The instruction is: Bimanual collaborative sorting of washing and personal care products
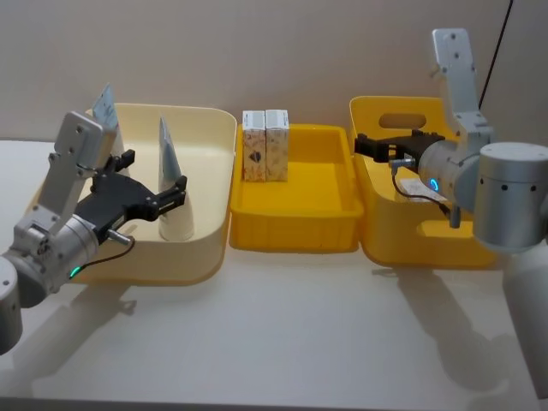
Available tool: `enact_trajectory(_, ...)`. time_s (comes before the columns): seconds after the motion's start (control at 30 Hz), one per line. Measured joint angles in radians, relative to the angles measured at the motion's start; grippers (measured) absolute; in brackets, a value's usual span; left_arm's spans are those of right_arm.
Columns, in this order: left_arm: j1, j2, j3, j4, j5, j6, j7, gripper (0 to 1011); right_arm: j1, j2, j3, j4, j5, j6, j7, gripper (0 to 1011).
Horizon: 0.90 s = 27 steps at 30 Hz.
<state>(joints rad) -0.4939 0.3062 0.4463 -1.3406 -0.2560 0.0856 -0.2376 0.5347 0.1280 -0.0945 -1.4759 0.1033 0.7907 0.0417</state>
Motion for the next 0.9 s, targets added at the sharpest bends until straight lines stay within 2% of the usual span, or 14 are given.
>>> enact_trajectory(0.37,-0.036,-0.03,0.003,0.075,0.004,-0.006,-0.026,1002,0.0,0.0,0.0,0.0,0.0,0.0,0.0,1001)
enact_trajectory(0.9,-0.059,-0.056,0.005,0.14,0.018,-0.005,-0.039,1002,0.0,0.0,0.0,0.0,0.0,0.0,0.0,1001)
